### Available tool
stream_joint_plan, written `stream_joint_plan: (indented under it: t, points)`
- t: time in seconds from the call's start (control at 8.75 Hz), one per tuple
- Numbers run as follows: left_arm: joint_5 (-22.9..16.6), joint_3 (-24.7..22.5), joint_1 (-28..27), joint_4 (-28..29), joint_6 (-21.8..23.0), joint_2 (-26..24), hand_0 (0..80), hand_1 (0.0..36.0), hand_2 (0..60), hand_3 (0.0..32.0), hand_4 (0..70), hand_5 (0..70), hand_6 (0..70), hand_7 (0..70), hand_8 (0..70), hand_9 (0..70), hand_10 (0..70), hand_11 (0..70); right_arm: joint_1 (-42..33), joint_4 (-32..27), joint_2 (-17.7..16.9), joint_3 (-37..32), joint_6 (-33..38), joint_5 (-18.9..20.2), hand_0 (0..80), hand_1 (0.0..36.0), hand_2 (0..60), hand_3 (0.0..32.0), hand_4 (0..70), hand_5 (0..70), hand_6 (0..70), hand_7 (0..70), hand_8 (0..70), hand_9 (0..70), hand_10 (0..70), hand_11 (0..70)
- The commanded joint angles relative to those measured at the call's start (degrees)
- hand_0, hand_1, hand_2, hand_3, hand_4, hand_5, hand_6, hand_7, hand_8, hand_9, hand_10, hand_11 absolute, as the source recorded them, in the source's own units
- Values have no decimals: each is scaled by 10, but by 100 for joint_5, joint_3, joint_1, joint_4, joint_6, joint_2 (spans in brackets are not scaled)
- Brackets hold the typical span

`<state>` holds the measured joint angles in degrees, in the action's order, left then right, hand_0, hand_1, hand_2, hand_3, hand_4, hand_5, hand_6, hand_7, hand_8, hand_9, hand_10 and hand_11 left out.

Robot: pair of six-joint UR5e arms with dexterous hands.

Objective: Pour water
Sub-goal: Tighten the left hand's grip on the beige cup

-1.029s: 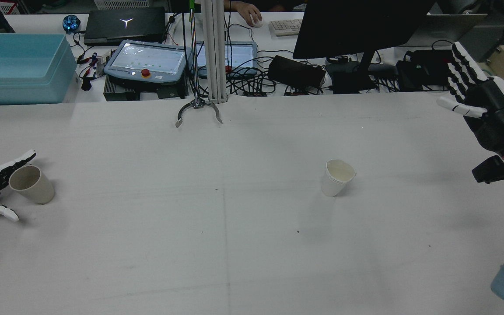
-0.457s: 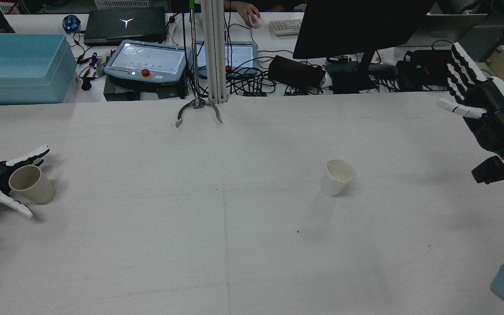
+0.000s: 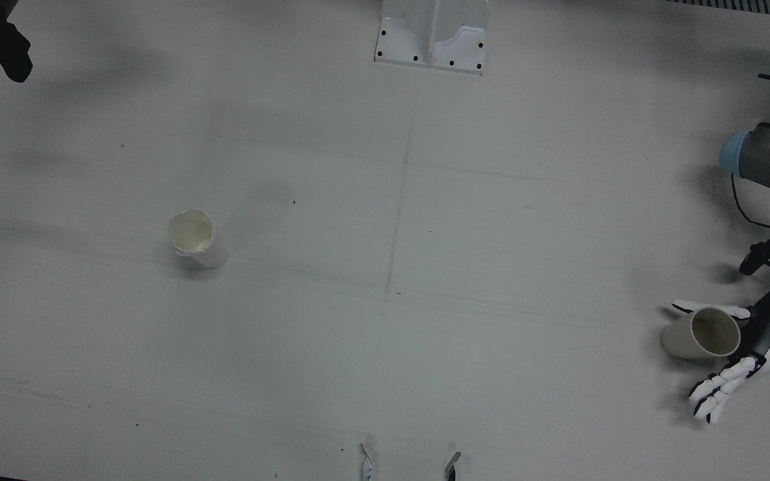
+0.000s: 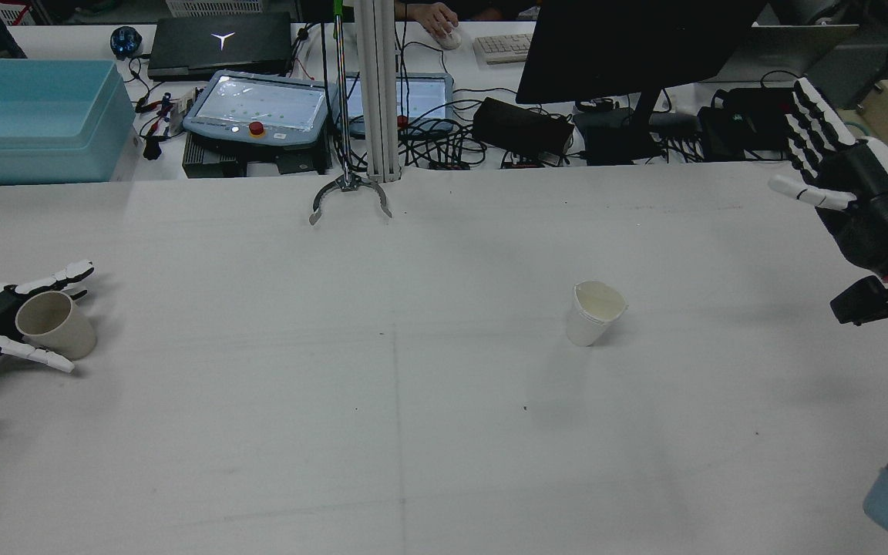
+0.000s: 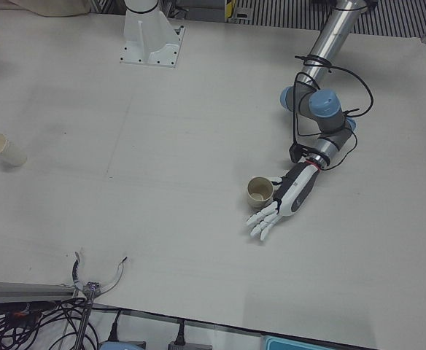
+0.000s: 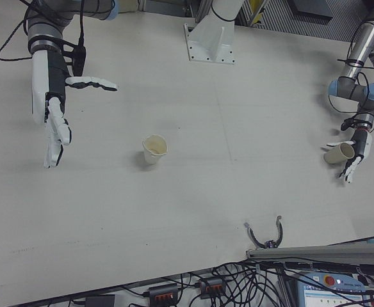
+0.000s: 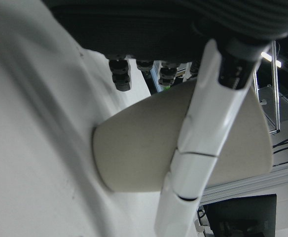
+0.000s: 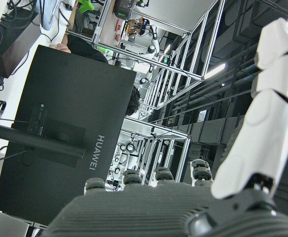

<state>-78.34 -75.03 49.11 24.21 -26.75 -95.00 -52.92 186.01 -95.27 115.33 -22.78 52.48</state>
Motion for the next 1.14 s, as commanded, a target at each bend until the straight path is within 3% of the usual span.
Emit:
stream_joint_plan:
  t: [0.0, 0.11, 0.23, 0.34, 0.46, 0.57, 0.69, 0.8, 1.03]
  points:
    - [-24, -3, -15, -65, 12, -19, 800, 360, 0, 0, 326, 62, 81, 52, 18, 0, 67, 149, 10, -3, 0, -45, 1, -1, 465, 155, 152, 140, 0, 45, 50, 20, 31, 32, 0, 0]
    - [-24, -3, -15, -100, 12, -28, 800, 360, 0, 0, 370, 443, 76, 52, 16, 0, 71, 154, 18, -3, 0, -71, 1, -9, 465, 154, 150, 148, 0, 45, 50, 21, 31, 31, 0, 0]
    - [-32, -38, -15, -266, 82, -54, 800, 360, 0, 0, 411, 680, 75, 53, 16, 0, 76, 158, 18, -3, 0, -80, 1, -9, 463, 153, 148, 144, 0, 45, 49, 18, 29, 28, 0, 0]
    - [-33, -47, -15, -354, 144, -80, 800, 360, 0, 0, 465, 700, 75, 54, 17, 0, 80, 162, 18, -3, 0, -81, 1, -9, 463, 152, 145, 150, 0, 45, 48, 19, 29, 28, 0, 0]
    - [-41, -47, -15, -381, 144, -89, 800, 318, 0, 0, 578, 700, 86, 89, 16, 3, 77, 143, 27, -3, 0, -81, 1, -9, 464, 153, 144, 154, 0, 45, 47, 21, 27, 25, 0, 0]
    - [-41, -99, -15, -451, 153, -89, 800, 319, 0, 0, 700, 700, 104, 124, 21, 10, 86, 153, 36, -3, 0, -81, 1, -9, 465, 154, 143, 154, 0, 45, 46, 20, 27, 24, 0, 0]
    - [-50, -134, -15, -574, 336, -89, 800, 357, 0, 0, 690, 700, 110, 123, 25, 10, 92, 168, 36, -3, 9, -81, 1, -1, 465, 153, 142, 156, 0, 44, 46, 20, 28, 25, 0, 0]
    - [-59, -170, -15, -705, 590, -80, 800, 360, 0, 0, 625, 700, 113, 116, 26, 9, 96, 178, 45, -3, 26, -81, 1, -1, 464, 153, 143, 154, 0, 45, 48, 21, 26, 22, 0, 0]
    - [-68, -633, 28, -1082, 881, 25, 800, 360, 0, 0, 592, 700, 108, 107, 22, 7, 94, 176, 36, 6, 183, -72, 1, 8, 466, 154, 148, 158, 0, 45, 53, 26, 28, 24, 0, 0]
